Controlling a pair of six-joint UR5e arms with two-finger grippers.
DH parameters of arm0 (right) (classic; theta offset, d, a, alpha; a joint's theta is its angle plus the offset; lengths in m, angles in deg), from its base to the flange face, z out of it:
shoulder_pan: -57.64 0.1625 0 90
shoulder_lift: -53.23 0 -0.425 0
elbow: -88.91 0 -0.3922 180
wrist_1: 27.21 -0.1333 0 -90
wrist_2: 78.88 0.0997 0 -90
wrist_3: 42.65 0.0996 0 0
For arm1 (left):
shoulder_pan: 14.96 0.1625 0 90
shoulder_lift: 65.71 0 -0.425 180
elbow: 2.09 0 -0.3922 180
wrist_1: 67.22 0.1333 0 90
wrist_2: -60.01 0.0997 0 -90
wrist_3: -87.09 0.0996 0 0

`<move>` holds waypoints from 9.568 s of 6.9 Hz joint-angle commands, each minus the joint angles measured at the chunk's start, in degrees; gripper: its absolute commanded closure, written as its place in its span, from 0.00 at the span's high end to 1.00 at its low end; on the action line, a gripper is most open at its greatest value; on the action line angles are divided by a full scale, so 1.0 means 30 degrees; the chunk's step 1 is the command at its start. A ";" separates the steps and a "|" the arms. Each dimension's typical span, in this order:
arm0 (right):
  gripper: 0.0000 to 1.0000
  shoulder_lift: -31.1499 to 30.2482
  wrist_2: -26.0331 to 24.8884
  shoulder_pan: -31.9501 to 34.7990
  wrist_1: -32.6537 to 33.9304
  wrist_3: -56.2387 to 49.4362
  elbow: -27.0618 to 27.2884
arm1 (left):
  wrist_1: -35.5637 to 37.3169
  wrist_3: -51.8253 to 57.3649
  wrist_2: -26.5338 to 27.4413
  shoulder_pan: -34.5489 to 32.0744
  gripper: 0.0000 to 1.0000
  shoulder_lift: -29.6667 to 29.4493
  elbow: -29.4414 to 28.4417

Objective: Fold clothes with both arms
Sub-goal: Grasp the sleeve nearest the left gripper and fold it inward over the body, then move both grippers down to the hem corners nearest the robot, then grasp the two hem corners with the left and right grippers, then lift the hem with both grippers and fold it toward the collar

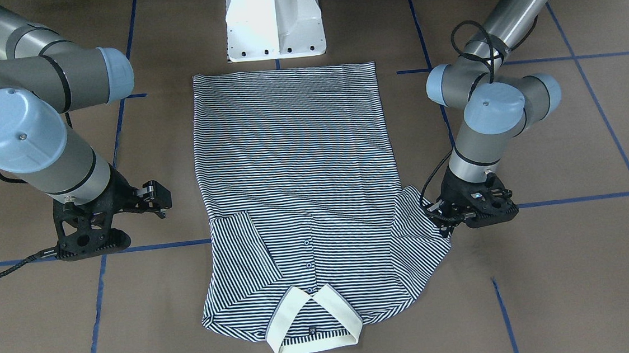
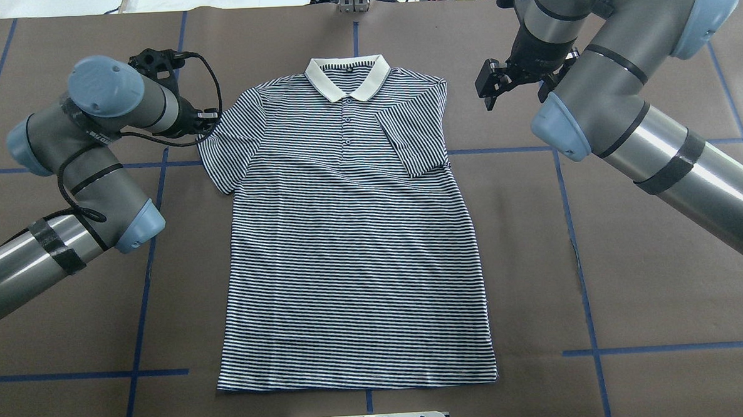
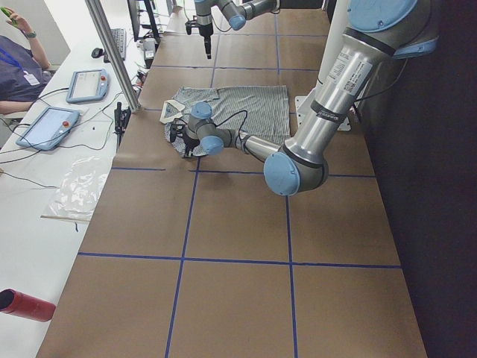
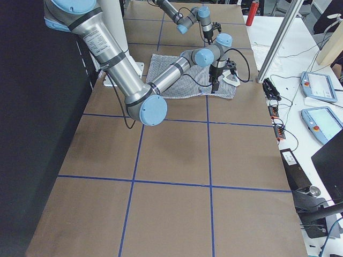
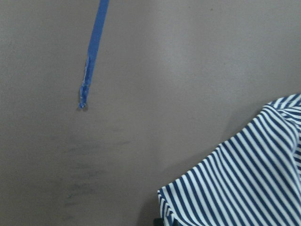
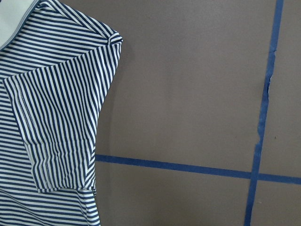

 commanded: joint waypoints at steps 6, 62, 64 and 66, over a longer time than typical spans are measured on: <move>1.00 -0.0001 -0.0022 -0.0030 -0.0021 -0.0022 0.0087 | -0.1153 -0.6661 0.0152 0.2203 0.00 -0.6528 -0.6239; 0.00 -1.1830 -0.8582 -1.5673 -0.5705 1.8787 1.4727 | 0.9067 -1.3819 0.3613 1.4095 0.00 0.7906 1.7770; 0.00 -1.4025 -0.7935 -1.5907 -0.5763 1.8758 1.6662 | 0.9536 -1.3574 0.3315 1.5933 0.00 0.9582 2.0095; 0.00 -1.3831 -0.7932 -1.5562 -0.5763 1.8729 1.6524 | 0.9537 -1.3722 0.3228 1.6412 0.00 0.8219 1.9983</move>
